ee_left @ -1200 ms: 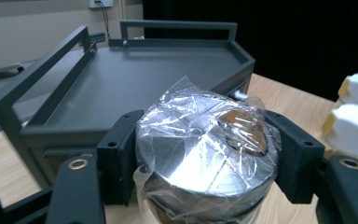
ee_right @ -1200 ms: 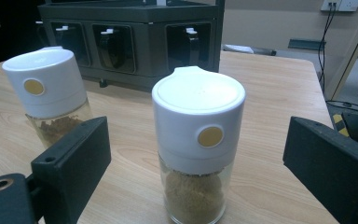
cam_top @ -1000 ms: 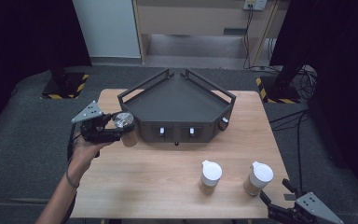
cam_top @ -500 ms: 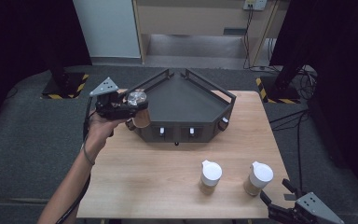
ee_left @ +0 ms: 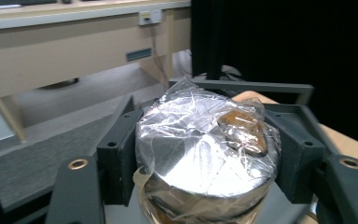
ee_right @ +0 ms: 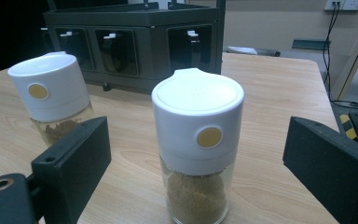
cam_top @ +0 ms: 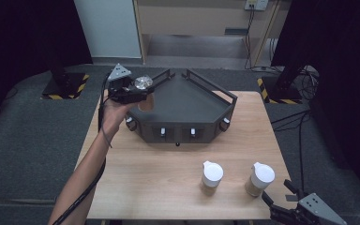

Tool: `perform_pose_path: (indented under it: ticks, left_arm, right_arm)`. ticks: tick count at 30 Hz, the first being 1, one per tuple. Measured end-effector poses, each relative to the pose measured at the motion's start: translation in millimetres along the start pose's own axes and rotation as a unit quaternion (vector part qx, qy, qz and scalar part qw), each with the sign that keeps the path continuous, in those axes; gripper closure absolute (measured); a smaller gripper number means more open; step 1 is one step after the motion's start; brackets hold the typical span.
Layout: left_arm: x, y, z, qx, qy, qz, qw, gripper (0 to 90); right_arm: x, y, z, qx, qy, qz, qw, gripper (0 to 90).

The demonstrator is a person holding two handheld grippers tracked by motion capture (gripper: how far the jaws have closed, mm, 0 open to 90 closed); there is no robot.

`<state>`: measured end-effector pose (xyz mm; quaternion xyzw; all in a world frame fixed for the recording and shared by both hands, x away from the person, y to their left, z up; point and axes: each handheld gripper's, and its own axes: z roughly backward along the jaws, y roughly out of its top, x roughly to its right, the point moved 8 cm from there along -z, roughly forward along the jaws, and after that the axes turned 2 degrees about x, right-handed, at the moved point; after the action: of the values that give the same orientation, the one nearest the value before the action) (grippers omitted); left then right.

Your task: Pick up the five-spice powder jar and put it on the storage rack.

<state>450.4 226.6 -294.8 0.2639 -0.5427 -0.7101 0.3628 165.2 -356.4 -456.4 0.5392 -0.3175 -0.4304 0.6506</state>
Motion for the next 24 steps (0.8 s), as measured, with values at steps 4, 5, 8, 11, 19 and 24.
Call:
perform_pose_path:
  ticks: [4, 5, 8, 11, 19, 24]
  left_arm:
    - [-2.0, -4.3, -9.9, 0.009, 0.027, 0.012, 0.9995, 33.7]
    - [-2.0, -4.3, -9.9, 0.009, 0.027, 0.012, 0.9995, 33.7]
    - [-1.4, -8.8, -17.2, 0.006, 0.044, 0.008, 0.9990, 33.7]
    - [-2.2, -15.1, -23.7, 0.002, 0.052, 0.008, 0.9986, 33.7]
    - [-5.9, -29.5, -35.5, 0.001, 0.064, 0.020, 0.9978, 33.7]
    - [-4.5, -36.0, -40.8, -0.004, 0.061, 0.022, 0.9979, 33.6]
  right_arm:
    - [0.3, 0.0, 0.2, 0.001, 0.001, -0.001, 1.0000, 7.5]
    - [0.3, 0.0, 0.2, 0.001, 0.001, -0.001, 1.0000, 7.5]
    - [0.7, -0.2, 0.5, 0.001, 0.001, -0.002, 1.0000, 7.5]
    - [0.7, -0.3, 0.7, 0.002, 0.002, -0.003, 1.0000, 7.5]
    - [1.3, -0.5, 0.7, 0.002, 0.004, -0.003, 1.0000, 7.5]
    - [1.7, -0.7, 0.9, 0.003, 0.006, -0.006, 1.0000, 7.6]
